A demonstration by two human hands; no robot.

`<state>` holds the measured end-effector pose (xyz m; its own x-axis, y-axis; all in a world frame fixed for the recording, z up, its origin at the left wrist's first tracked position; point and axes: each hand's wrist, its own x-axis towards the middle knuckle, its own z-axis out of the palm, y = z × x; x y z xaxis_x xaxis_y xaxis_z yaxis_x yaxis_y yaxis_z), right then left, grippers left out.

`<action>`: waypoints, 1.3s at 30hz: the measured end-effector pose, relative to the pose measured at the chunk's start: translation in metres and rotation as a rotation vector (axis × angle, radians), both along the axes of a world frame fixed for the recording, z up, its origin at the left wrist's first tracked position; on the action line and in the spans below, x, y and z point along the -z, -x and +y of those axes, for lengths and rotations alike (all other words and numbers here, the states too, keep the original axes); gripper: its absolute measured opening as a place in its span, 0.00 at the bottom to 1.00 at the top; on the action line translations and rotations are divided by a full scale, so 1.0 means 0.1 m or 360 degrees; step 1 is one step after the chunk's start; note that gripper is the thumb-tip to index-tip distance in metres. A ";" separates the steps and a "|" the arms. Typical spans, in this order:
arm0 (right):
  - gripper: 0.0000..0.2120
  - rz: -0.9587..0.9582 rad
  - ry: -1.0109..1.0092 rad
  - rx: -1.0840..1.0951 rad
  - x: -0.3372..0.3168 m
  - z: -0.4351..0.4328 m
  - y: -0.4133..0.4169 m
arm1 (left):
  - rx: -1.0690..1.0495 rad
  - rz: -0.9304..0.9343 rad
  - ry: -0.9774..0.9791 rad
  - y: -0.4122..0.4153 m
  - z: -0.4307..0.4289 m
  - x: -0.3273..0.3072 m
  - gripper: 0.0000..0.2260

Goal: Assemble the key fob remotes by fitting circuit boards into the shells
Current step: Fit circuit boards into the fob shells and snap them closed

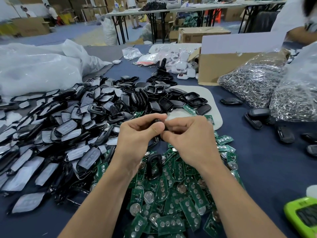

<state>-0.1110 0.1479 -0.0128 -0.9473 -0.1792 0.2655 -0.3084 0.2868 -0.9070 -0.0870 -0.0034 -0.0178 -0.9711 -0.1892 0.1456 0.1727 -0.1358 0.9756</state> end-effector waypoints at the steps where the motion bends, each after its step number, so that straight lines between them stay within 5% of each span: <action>1: 0.12 0.0026 0.0001 0.0016 0.00 0.00 0.00 | 0.0002 0.0018 -0.0034 0.00 0.00 0.00 0.09; 15: 0.23 -0.0119 0.0154 -0.0022 0.01 0.00 0.04 | -0.0062 -0.0059 -0.0090 0.00 0.03 0.01 0.08; 22: 0.14 -0.0055 0.0260 -0.0095 0.00 0.06 0.09 | 0.0171 -0.0141 -0.0723 0.04 -0.02 -0.04 0.09; 33: 0.16 0.0276 0.0115 0.0073 -0.04 0.01 -0.04 | 0.0212 -0.0132 -0.0874 0.04 -0.03 -0.08 0.10; 39: 0.14 0.0444 0.0129 0.0173 -0.07 -0.04 -0.10 | 0.0319 -0.0191 -0.1270 0.01 -0.02 -0.10 0.08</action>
<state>-0.1008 0.1443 -0.0053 -0.8484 -0.0487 0.5271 -0.5201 0.2618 -0.8130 -0.0881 -0.0056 -0.0074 -0.9977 -0.0131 -0.0660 -0.0279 -0.8118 0.5832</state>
